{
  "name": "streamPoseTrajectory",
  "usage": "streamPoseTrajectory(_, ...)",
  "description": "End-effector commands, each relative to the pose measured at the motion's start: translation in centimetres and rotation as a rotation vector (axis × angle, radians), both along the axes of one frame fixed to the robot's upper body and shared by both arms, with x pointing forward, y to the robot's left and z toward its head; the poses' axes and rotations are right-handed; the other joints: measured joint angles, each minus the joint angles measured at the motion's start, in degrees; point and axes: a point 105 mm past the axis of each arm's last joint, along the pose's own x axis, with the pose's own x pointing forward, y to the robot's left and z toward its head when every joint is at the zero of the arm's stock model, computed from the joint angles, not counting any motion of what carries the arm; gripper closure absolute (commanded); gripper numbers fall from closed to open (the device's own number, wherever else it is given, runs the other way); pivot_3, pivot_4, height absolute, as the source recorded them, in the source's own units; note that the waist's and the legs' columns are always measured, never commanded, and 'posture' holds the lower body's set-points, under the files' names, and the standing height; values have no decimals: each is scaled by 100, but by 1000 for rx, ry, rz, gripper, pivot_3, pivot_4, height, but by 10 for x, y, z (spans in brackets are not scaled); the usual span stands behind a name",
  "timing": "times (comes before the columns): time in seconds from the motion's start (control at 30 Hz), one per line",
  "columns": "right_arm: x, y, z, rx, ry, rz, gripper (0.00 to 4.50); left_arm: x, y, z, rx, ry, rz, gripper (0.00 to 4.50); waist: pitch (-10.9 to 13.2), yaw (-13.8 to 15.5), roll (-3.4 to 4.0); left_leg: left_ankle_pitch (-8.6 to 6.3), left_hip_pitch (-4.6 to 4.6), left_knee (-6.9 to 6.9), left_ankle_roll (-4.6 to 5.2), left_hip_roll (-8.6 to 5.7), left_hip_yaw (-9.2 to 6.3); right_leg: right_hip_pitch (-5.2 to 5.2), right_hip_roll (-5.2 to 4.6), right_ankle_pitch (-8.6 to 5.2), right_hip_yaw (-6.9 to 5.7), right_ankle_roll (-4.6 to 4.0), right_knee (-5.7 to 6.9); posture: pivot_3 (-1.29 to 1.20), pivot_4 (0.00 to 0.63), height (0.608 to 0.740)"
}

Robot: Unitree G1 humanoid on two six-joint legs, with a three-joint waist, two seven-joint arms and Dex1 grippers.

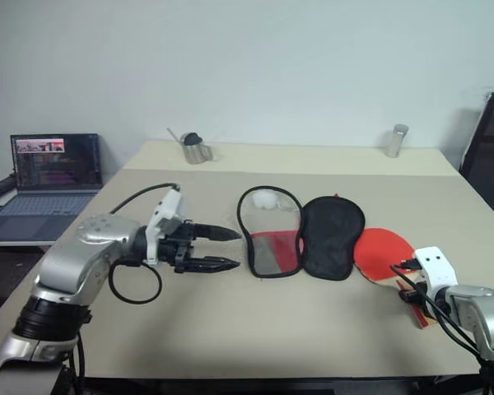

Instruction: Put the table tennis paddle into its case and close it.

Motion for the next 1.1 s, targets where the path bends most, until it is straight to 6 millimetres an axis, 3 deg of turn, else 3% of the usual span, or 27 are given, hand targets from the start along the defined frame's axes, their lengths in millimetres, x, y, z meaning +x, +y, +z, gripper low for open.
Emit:
streamPoseTrajectory(0.03, 9, -26, 40, -62, -131, -106, 3416, -1, 7, 13, -6, -62, 24, 1239, 7, 4, 11, 0, -2, -1, 0, -1, 0, -2, 0, 0, 0, 0, 0, 0, 150, 740)
streamPoseTrajectory(0.23, 23, -18, 72, -41, -227, -117, 3420, -1, 8, 13, -6, -67, 36, 1239, 15, -7, 25, -1, -7, -15, 0, -1, -1, -12, 0, -2, -3, -4, 1, 0, 150, 740)
streamPoseTrajectory(0.33, 30, -2, 82, -7, -255, -86, 3420, 0, 8, 14, -7, -70, 39, 1239, 16, -12, 27, -1, -12, -17, 0, 0, 0, -20, 0, -2, -2, -6, 2, 0, 150, 740)
streamPoseTrajectory(0.67, 58, 113, 84, 213, -289, 80, 3420, 3, 8, 15, -8, -84, 42, 1239, 18, -27, 30, 0, -25, -18, 0, 2, 4, -41, 2, -2, 3, -9, 12, 0, 150, 740)
streamPoseTrajectory(0.77, 66, 137, 77, 248, -281, 102, 3420, 2, 7, 15, -7, -88, 40, 1239, 19, -24, 32, 0, -28, -19, 0, 2, 4, -47, 2, -2, 3, -10, 13, 0, 150, 740)
streamPoseTrajectory(0.93, 79, 146, 66, 257, -277, 86, 3420, 2, 7, 16, -6, -93, 43, 1239, 19, 13, 32, 0, -37, -17, -1, -9, 4, -52, -8, -2, 0, -10, 11, 0, 150, 740)
streamPoseTrajectory(1.1, 88, 143, 53, 241, -279, 35, 3420, 1, 8, 16, -6, -95, 49, 1239, 19, -24, 32, 0, -37, -22, -1, -6, 22, -70, -8, -2, 12, -10, 22, 0, 150, 740)
